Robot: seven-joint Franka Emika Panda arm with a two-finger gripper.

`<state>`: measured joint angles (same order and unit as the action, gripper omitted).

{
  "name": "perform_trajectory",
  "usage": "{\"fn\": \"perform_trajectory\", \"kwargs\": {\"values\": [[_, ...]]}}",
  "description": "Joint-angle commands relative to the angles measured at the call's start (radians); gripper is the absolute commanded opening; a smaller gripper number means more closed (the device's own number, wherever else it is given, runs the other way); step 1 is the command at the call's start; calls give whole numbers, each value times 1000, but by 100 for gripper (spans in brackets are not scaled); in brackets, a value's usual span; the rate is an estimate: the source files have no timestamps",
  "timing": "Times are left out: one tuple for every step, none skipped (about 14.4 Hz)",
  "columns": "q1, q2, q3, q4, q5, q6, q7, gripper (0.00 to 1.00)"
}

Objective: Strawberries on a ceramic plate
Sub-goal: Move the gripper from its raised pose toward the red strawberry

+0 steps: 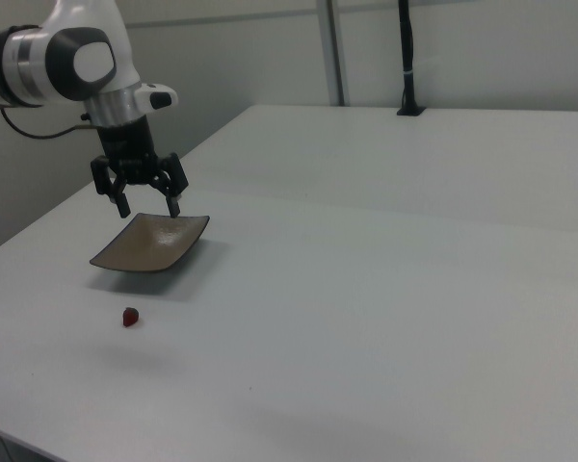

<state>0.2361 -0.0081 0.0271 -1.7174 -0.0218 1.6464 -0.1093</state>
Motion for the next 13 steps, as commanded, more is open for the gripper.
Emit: {"fn": "perform_trajectory", "kwargs": {"values": [[26,3,-6,-25,16,-7,-247,100],[28,10,-6,-39,16,-7,-291,100],[31,13,-6,-47,16,-7,-323,100],[37,13,-6,-63,16,-4,-334,100],[42,13,-6,-73,16,-3,-332,100],[42,13,-3,-85,16,-2,-331,100],[42,13,8,-102,16,0,-329,100],[42,13,25,-116,16,4,-329,100],[42,14,34,-135,16,25,-329,100],[42,13,37,-160,16,59,-328,100],[42,13,46,-183,16,87,-323,100],[42,13,62,-200,16,110,-317,100],[42,14,71,-223,16,136,-313,100]]}}
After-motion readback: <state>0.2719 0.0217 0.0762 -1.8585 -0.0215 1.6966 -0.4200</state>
